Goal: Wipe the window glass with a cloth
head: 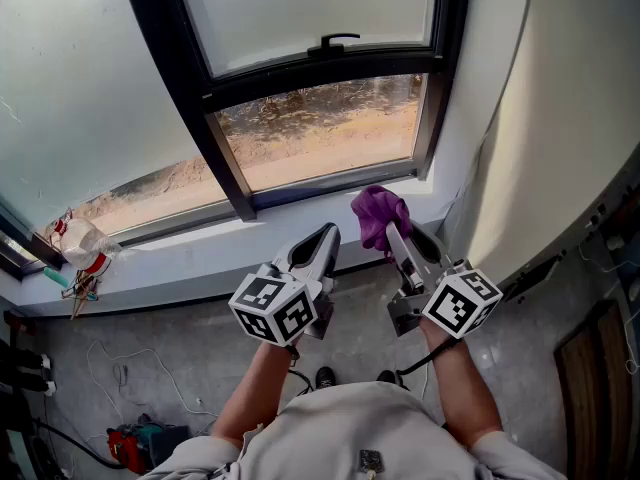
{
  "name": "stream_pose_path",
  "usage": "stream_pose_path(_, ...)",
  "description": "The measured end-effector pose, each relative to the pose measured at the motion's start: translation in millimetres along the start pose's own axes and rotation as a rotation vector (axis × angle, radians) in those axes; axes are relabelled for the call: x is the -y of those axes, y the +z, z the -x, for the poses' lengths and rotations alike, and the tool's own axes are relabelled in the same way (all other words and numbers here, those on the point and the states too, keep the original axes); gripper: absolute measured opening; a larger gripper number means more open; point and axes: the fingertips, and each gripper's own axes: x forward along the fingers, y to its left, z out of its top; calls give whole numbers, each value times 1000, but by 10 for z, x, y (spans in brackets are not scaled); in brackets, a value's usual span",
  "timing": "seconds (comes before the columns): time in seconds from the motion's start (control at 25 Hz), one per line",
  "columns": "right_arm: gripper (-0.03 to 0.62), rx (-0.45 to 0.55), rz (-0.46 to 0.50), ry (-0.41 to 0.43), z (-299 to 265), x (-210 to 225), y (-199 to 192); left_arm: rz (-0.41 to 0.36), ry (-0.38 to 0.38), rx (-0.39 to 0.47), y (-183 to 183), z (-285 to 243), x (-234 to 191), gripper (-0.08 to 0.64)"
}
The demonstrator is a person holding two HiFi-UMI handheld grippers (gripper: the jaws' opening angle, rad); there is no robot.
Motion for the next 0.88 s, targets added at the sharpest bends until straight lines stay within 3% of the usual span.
stream_pose_path(0.6,79,-24,19,-10,-40,-19,-79,3,-7,-1,-9,3,-33,0)
stream_pose_path(0.88,78,-35,62,-21,-197,-123,-180,-85,7,-22,15,45,-207,0)
